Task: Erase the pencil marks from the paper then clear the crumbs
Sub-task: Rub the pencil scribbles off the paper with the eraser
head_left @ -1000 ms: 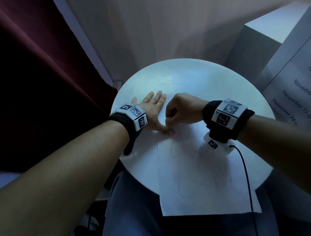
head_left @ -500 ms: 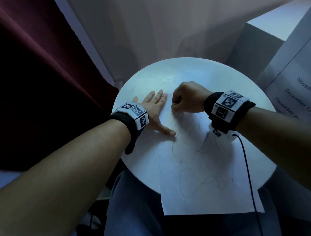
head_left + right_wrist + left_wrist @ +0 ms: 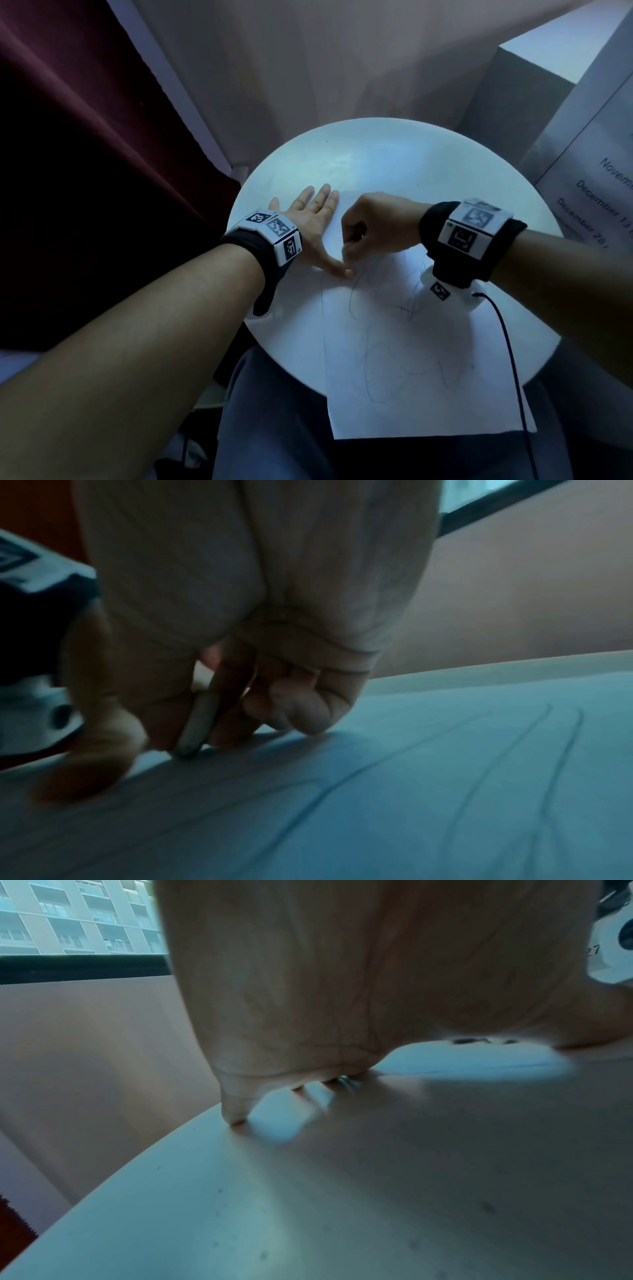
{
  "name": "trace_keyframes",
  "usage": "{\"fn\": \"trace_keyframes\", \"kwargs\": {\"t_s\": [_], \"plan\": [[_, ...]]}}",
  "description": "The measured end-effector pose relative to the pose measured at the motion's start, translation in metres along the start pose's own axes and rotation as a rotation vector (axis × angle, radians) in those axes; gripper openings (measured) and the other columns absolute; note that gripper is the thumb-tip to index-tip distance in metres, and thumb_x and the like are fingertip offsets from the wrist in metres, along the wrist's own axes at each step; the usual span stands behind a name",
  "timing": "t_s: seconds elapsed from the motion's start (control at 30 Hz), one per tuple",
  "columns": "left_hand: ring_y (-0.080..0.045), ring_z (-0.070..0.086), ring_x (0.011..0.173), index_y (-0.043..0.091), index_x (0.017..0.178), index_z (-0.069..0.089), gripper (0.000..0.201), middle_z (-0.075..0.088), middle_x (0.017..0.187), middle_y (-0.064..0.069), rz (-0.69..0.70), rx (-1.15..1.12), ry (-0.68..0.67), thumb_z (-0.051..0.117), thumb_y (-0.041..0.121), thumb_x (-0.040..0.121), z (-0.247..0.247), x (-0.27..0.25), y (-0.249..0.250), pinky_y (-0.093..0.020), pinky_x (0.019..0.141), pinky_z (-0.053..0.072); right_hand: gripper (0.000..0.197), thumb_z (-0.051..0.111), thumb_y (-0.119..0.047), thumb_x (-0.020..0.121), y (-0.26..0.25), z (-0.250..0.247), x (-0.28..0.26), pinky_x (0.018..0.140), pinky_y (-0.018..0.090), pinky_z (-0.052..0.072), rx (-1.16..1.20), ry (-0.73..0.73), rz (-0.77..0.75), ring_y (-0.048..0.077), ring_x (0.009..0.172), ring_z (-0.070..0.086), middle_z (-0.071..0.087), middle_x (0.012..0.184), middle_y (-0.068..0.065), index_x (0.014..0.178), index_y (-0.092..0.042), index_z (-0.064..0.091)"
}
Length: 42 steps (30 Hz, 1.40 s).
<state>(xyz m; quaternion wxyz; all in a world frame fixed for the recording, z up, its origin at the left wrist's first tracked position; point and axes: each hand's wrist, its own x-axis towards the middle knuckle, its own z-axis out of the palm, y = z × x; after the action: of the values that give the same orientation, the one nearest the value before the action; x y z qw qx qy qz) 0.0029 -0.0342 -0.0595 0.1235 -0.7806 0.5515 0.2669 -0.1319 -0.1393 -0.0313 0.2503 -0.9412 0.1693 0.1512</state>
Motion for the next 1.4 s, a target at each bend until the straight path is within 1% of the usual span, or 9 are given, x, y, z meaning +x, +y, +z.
{"fn": "trace_keyframes", "kwargs": {"t_s": [0.17, 0.33, 0.5, 0.63, 0.83, 0.97, 1.1, 1.23, 1.4], "plan": [[-0.013, -0.025, 0.148, 0.030, 0.151, -0.027, 0.148, -0.032, 0.159, 0.014, -0.010, -0.006, -0.009, 0.058, 0.096, 0.049, -0.002, -0.001, 0.001, -0.062, 0.115, -0.005, 0.009, 0.071, -0.022, 0.075, 0.019, -0.019, 0.016, 0.055, 0.023, 0.047, 0.050, 0.277, 0.105, 0.017, 0.063, 0.059, 0.061, 0.068, -0.006, 0.069, -0.020, 0.065], [-0.013, -0.025, 0.148, 0.030, 0.151, -0.029, 0.148, -0.033, 0.158, 0.014, -0.004, -0.003, -0.019, 0.056, 0.096, 0.049, -0.001, -0.001, 0.001, -0.062, 0.116, -0.005, 0.013, 0.074, -0.031, 0.074, 0.006, -0.009, 0.002, 0.053, 0.017, 0.045, -0.022, -0.051, -0.003, 0.002, 0.057, 0.057, 0.063, 0.062, -0.013, 0.066, -0.027, 0.065], [-0.013, -0.025, 0.148, 0.031, 0.151, -0.028, 0.149, -0.033, 0.159, 0.014, -0.008, -0.015, -0.012, 0.056, 0.096, 0.047, -0.001, 0.000, 0.000, -0.062, 0.116, -0.006, 0.011, 0.072, -0.025, 0.075, 0.019, -0.018, 0.016, 0.058, 0.025, 0.049, 0.050, 0.217, 0.075, 0.017, 0.068, 0.063, 0.063, 0.067, -0.007, 0.067, -0.021, 0.064], [-0.013, -0.026, 0.148, 0.031, 0.151, -0.029, 0.149, -0.034, 0.158, 0.014, -0.002, -0.006, -0.011, 0.058, 0.096, 0.048, -0.001, 0.001, -0.001, -0.062, 0.115, -0.007, 0.010, 0.072, -0.028, 0.075, 0.007, -0.005, 0.004, 0.054, 0.020, 0.044, -0.004, 0.003, -0.009, 0.006, 0.059, 0.057, 0.063, 0.064, -0.010, 0.068, -0.023, 0.066], [-0.013, -0.026, 0.148, 0.031, 0.151, -0.028, 0.150, -0.033, 0.159, 0.014, -0.002, -0.017, -0.016, 0.057, 0.096, 0.046, -0.001, 0.001, 0.000, -0.062, 0.115, -0.007, 0.017, 0.071, -0.025, 0.078, 0.023, -0.016, 0.016, 0.059, 0.023, 0.046, 0.068, 0.182, 0.055, 0.013, 0.063, 0.058, 0.061, 0.066, -0.009, 0.066, -0.023, 0.060], [-0.013, -0.025, 0.148, 0.030, 0.151, -0.027, 0.149, -0.033, 0.159, 0.014, -0.008, -0.010, -0.017, 0.058, 0.095, 0.048, -0.002, 0.000, 0.001, -0.062, 0.116, -0.006, 0.012, 0.075, -0.032, 0.078, 0.017, -0.015, 0.004, 0.060, 0.020, 0.043, 0.012, -0.027, 0.001, 0.002, 0.062, 0.057, 0.064, 0.066, -0.013, 0.071, -0.026, 0.068], [-0.015, -0.012, 0.152, 0.018, 0.157, -0.014, 0.149, -0.018, 0.165, 0.005, -0.020, 0.068, 0.043, 0.061, 0.092, 0.052, -0.009, -0.004, 0.010, -0.061, 0.119, 0.005, 0.012, 0.068, -0.027, 0.087, 0.038, -0.015, 0.011, 0.077, 0.035, 0.057, 0.246, 0.254, 0.085, 0.011, 0.068, 0.062, 0.068, 0.075, -0.007, 0.089, -0.016, 0.072], [-0.019, 0.013, 0.151, 0.012, 0.154, 0.017, 0.130, 0.013, 0.165, -0.002, 0.032, 0.086, 0.165, 0.067, 0.085, 0.059, -0.014, -0.007, 0.025, -0.054, 0.117, 0.021, 0.010, 0.063, -0.014, 0.092, 0.046, -0.010, 0.015, 0.068, 0.043, 0.061, 0.623, 0.374, 0.241, 0.027, 0.062, 0.066, 0.071, 0.085, 0.026, 0.090, -0.004, 0.064], [-0.018, 0.001, 0.153, 0.016, 0.158, -0.003, 0.136, -0.005, 0.167, 0.002, 0.014, 0.026, 0.135, 0.059, 0.090, 0.061, -0.004, -0.003, 0.029, -0.057, 0.118, 0.017, 0.009, 0.070, -0.020, 0.086, 0.044, -0.011, 0.022, 0.074, 0.037, 0.061, 0.464, 0.410, 0.277, 0.019, 0.065, 0.069, 0.074, 0.080, 0.007, 0.087, -0.011, 0.070]]}}
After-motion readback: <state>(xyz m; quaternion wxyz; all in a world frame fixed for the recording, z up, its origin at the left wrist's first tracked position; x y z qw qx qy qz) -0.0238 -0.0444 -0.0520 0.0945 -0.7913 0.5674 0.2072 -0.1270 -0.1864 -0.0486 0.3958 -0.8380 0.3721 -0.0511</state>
